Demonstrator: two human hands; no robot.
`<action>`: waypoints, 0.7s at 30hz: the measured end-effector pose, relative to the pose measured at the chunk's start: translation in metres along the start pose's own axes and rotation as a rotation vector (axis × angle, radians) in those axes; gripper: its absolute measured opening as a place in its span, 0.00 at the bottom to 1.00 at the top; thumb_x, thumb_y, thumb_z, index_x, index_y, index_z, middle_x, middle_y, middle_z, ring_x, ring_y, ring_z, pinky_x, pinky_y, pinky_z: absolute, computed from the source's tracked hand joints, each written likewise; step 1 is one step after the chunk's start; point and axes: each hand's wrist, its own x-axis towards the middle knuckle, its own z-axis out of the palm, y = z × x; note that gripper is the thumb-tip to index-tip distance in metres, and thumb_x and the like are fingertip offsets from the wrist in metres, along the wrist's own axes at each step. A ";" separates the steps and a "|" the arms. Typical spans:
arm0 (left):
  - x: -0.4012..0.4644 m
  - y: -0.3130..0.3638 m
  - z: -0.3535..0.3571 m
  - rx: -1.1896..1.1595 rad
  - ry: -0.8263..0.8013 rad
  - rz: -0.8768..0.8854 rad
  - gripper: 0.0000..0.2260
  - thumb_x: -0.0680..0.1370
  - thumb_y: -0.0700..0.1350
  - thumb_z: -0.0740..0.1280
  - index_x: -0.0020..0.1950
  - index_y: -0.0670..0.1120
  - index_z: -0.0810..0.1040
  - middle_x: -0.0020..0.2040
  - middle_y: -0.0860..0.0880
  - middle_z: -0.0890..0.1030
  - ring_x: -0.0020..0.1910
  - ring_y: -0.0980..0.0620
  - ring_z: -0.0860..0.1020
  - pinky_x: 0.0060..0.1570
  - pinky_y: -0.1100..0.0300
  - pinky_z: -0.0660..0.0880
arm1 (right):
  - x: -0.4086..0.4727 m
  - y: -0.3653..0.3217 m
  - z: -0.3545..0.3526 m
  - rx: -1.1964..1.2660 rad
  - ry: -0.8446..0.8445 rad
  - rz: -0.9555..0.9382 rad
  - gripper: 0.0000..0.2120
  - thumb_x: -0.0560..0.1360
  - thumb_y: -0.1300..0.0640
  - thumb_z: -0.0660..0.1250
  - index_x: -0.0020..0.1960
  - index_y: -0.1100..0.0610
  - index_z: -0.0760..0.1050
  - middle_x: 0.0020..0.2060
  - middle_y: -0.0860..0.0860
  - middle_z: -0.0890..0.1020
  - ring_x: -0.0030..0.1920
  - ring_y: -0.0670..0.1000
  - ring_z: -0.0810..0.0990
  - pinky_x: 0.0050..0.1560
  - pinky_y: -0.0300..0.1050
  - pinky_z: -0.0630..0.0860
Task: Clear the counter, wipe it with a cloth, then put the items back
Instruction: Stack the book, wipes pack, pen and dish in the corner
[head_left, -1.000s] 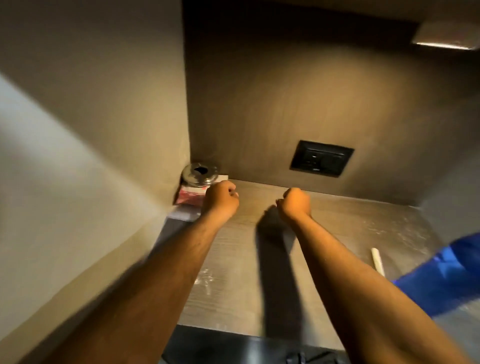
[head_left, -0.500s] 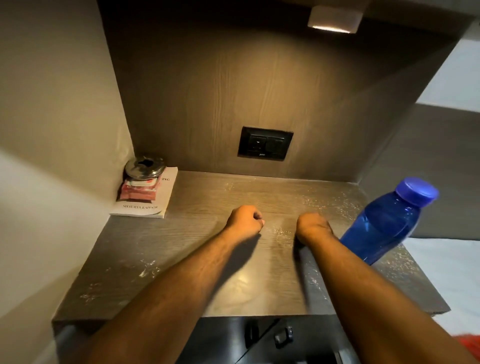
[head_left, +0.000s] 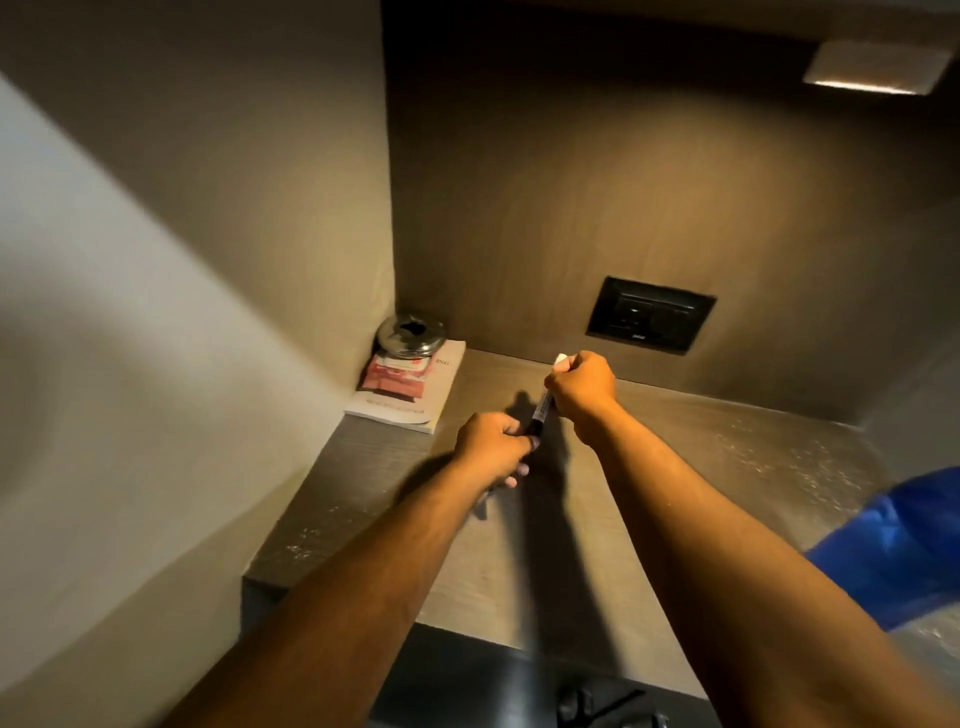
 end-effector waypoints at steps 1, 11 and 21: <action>0.002 -0.002 -0.013 -0.030 0.050 0.001 0.03 0.75 0.41 0.69 0.48 0.47 0.80 0.38 0.49 0.81 0.31 0.55 0.79 0.18 0.66 0.67 | -0.003 -0.005 0.012 0.070 -0.036 -0.002 0.03 0.77 0.62 0.64 0.50 0.62 0.73 0.50 0.62 0.80 0.49 0.60 0.81 0.54 0.60 0.79; 0.027 -0.009 -0.098 0.160 0.400 0.022 0.05 0.76 0.42 0.66 0.46 0.45 0.82 0.40 0.46 0.83 0.36 0.47 0.82 0.32 0.57 0.79 | -0.036 -0.028 0.094 -0.067 -0.443 -0.100 0.10 0.80 0.66 0.57 0.51 0.58 0.77 0.37 0.50 0.77 0.35 0.45 0.74 0.33 0.37 0.75; 0.028 -0.016 -0.096 -0.209 0.497 -0.078 0.12 0.76 0.49 0.61 0.35 0.49 0.79 0.30 0.54 0.78 0.30 0.58 0.74 0.26 0.64 0.63 | -0.024 -0.038 0.115 -0.322 -0.503 -0.104 0.16 0.80 0.66 0.53 0.57 0.62 0.79 0.49 0.58 0.81 0.45 0.51 0.76 0.46 0.43 0.73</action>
